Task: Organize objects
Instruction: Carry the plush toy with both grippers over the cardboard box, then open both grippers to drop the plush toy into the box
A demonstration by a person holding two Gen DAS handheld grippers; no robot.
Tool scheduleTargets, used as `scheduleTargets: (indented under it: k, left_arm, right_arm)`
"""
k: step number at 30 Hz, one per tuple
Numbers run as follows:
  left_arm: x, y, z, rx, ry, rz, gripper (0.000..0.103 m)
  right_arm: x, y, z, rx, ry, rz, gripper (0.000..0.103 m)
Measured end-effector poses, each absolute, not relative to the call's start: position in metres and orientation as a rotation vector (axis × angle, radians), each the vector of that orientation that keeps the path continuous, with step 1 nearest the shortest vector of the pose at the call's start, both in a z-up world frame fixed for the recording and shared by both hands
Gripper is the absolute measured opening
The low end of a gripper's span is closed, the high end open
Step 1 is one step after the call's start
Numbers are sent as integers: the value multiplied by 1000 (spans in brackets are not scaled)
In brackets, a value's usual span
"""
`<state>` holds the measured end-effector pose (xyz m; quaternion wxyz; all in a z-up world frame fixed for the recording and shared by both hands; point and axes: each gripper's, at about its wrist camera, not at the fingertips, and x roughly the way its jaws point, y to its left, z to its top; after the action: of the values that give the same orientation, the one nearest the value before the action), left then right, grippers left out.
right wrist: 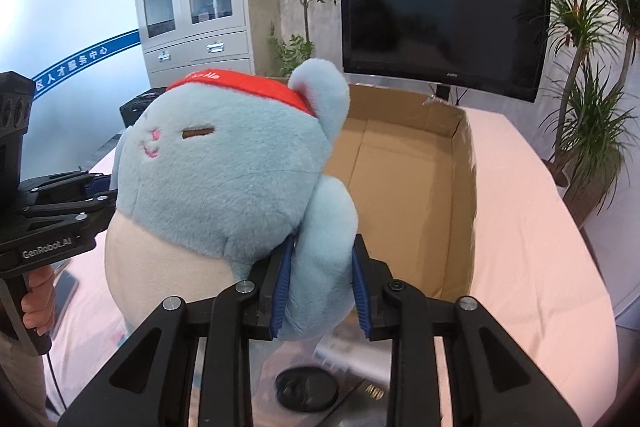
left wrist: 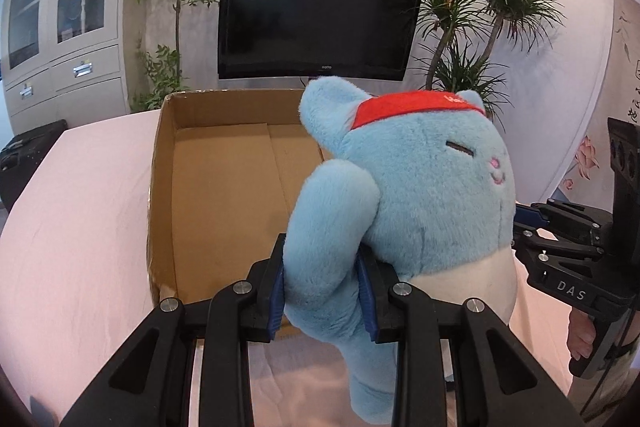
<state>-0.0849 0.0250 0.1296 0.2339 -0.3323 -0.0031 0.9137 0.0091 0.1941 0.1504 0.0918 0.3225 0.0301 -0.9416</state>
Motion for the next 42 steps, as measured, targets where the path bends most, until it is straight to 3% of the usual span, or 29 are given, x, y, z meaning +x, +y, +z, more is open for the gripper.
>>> scheduleTargets:
  k: [17, 25, 31, 33, 34, 35, 36, 42]
  left_arm:
    - [-203, 54, 88, -1031, 76, 2515, 27]
    - [-240, 64, 33, -1195, 88, 2475, 27]
    - [-238, 50, 22, -1274, 63, 2529, 34]
    - [-226, 47, 36, -1228, 79, 2589, 48]
    - [-216, 46, 45, -1194, 86, 2610, 50]
    - [-206, 46, 54, -1166, 91, 2615, 57]
    - [-194, 48, 61, -1145, 93, 2615, 66]
    - [-104, 61, 100, -962, 104, 2589, 78]
  right_arm:
    - [-86, 197, 115, 1076, 196, -2830, 26]
    - [-117, 199, 77, 1205, 264, -2780, 28]
    - [-113, 196, 63, 1234, 353, -2757, 31]
    - [-103, 198, 74, 1197, 375, -2778, 47]
    - [-95, 198, 81, 1164, 394, -2789, 64]
    - [-84, 198, 89, 1112, 425, -2811, 71]
    - [-74, 198, 96, 1074, 456, -2831, 71]
    - [-9, 200, 132, 916, 519, -2893, 78]
